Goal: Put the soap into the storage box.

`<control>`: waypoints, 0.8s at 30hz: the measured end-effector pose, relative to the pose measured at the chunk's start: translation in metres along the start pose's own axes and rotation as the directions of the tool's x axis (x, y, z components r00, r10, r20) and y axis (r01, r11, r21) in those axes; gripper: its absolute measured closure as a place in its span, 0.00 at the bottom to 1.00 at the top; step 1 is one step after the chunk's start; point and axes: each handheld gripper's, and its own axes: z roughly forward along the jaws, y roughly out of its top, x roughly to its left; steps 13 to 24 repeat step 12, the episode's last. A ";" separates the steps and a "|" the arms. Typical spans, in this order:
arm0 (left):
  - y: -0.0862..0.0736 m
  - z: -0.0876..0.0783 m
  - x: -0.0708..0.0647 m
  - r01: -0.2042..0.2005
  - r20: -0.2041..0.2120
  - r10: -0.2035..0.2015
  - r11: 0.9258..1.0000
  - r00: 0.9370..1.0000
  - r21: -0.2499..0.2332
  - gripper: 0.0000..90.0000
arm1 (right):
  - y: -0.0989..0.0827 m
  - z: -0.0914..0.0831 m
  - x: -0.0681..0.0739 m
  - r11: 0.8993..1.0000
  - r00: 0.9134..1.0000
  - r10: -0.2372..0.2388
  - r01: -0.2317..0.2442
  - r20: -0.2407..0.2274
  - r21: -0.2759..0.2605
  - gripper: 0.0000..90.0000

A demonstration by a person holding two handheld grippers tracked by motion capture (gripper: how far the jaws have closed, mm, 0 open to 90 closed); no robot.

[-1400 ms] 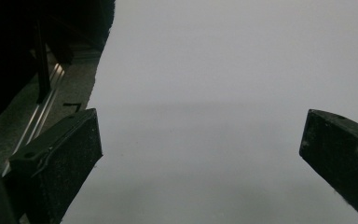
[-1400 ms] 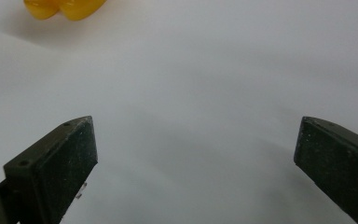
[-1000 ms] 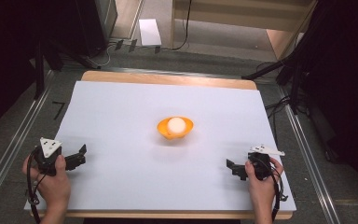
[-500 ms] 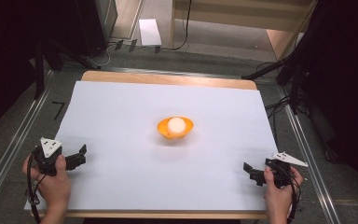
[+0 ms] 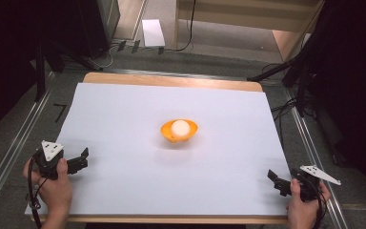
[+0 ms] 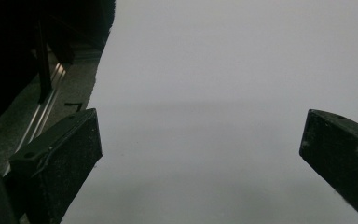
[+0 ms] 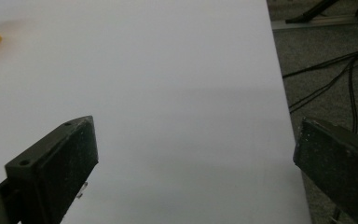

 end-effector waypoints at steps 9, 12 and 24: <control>0.000 0.000 0.000 0.000 -0.002 0.000 1.000 1.000 0.001 0.00 | -0.004 -0.003 -0.005 0.998 0.998 0.027 -0.030 -0.052 -0.050 0.01; 0.000 0.000 0.000 -0.001 -0.005 0.001 1.000 1.000 0.000 0.00 | -0.004 -0.002 -0.004 0.999 0.999 0.013 -0.014 -0.041 -0.045 0.02; 0.000 0.000 0.000 -0.001 -0.005 0.001 1.000 1.000 0.000 0.00 | -0.004 -0.002 -0.004 0.999 0.999 0.013 -0.014 -0.041 -0.045 0.02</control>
